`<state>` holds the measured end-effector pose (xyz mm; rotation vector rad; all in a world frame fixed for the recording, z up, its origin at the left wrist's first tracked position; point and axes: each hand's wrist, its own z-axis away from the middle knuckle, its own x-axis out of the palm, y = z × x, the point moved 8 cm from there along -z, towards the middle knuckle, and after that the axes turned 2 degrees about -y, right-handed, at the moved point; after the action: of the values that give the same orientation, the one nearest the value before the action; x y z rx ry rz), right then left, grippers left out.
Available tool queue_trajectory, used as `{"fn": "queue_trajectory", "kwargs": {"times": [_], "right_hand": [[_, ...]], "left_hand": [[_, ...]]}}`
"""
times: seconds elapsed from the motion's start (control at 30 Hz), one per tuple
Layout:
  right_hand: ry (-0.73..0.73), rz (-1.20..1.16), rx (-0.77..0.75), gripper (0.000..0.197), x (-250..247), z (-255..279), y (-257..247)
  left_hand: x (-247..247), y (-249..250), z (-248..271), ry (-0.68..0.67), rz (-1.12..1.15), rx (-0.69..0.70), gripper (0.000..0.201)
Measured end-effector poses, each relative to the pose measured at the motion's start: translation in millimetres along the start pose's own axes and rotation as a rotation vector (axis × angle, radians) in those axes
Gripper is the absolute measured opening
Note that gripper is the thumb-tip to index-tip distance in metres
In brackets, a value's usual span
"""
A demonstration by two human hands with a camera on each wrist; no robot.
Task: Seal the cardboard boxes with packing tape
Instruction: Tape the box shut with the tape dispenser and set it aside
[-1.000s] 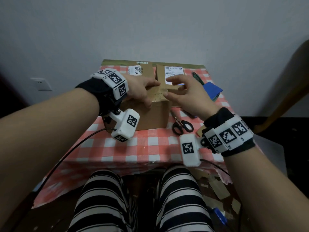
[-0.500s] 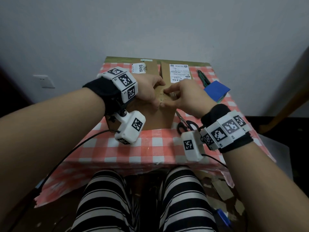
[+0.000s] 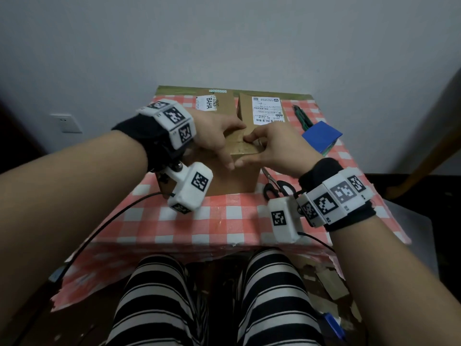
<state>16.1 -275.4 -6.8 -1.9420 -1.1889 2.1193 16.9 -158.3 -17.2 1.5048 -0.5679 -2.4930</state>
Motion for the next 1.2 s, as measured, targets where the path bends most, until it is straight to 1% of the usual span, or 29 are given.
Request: {"fn": "queue_trajectory", "kwargs": {"times": [0.07,0.13,0.2,0.27,0.43,0.5,0.53,0.6,0.63,0.67,0.7,0.73,0.8,0.83,0.9,1.0,1.03,1.13,1.2], "right_hand": [[0.047,-0.033,0.007,0.063,0.0,0.5,0.6],[0.086,-0.031,-0.004,0.057,0.5,-1.0,0.9],[0.080,-0.014,-0.002,0.055,1.5,-2.8,1.5],[0.071,0.016,-0.003,0.056,0.5,-3.5,1.6],[0.085,-0.008,-0.041,0.050,-1.8,0.0,6.6],[0.077,-0.053,-0.029,0.054,-1.7,2.2,11.8],[0.050,-0.107,-0.009,0.059,-1.5,3.6,15.4],[-0.023,-0.318,0.060,0.066,0.2,7.9,25.6],[-0.050,-0.420,0.097,0.063,2.1,9.7,31.0],[-0.058,-0.499,0.135,0.054,4.1,11.9,34.4],[-0.059,-0.561,0.176,0.044,7.2,13.4,37.3],[-0.060,-0.613,0.219,0.036,11.3,15.4,37.7],[-0.062,-0.637,0.286,0.043,21.0,16.7,35.3],[-0.067,-0.606,0.297,0.047,25.4,15.7,32.2],[-0.074,-0.533,0.279,0.047,30.3,13.4,23.7],[-0.072,-0.524,0.284,0.034,28.4,12.1,20.1],[-0.086,-0.525,0.301,0.035,27.6,12.5,21.0],[-0.107,-0.532,0.344,0.053,25.2,14.3,26.8],[-0.116,-0.558,0.348,0.055,26.0,14.1,30.0]], "left_hand": [[-0.5,-2.2,0.4,-0.011,0.017,-0.004,0.116],[-1.5,-4.1,-1.7,0.025,-0.013,-0.014,0.111],[-1.2,-3.1,-4.1,0.064,-0.041,-0.015,0.104],[0.3,-0.9,-6.1,0.071,-0.046,-0.005,0.100],[0.2,-1.1,-8.0,0.091,-0.033,-0.032,0.098],[3.0,1.1,-10.2,0.130,-0.064,-0.038,0.103],[4.0,2.1,-10.5,0.159,-0.078,-0.044,0.107],[5.2,6.0,-8.9,0.187,-0.085,-0.043,0.118],[4.7,8.5,-7.2,0.175,-0.096,-0.034,0.122],[2.8,10.5,-4.2,0.148,-0.108,-0.031,0.122],[-0.4,11.1,-0.9,0.116,-0.102,-0.032,0.117],[-4.1,9.6,1.8,0.083,-0.074,-0.042,0.108],[-8.3,3.7,5.0,0.028,-0.020,-0.068,0.087],[-9.0,1.4,6.0,0.021,-0.018,-0.072,0.081],[-9.3,-0.2,6.6,0.027,-0.039,-0.070,0.081],[-6.5,1.2,6.6,0.000,-0.046,-0.071,0.083],[-5.1,0.9,6.9,-0.020,-0.046,-0.081,0.082],[-3.6,2.6,7.0,-0.058,-0.078,-0.087,0.082],[-2.3,3.1,7.2,-0.066,-0.081,-0.075,0.080]]}}
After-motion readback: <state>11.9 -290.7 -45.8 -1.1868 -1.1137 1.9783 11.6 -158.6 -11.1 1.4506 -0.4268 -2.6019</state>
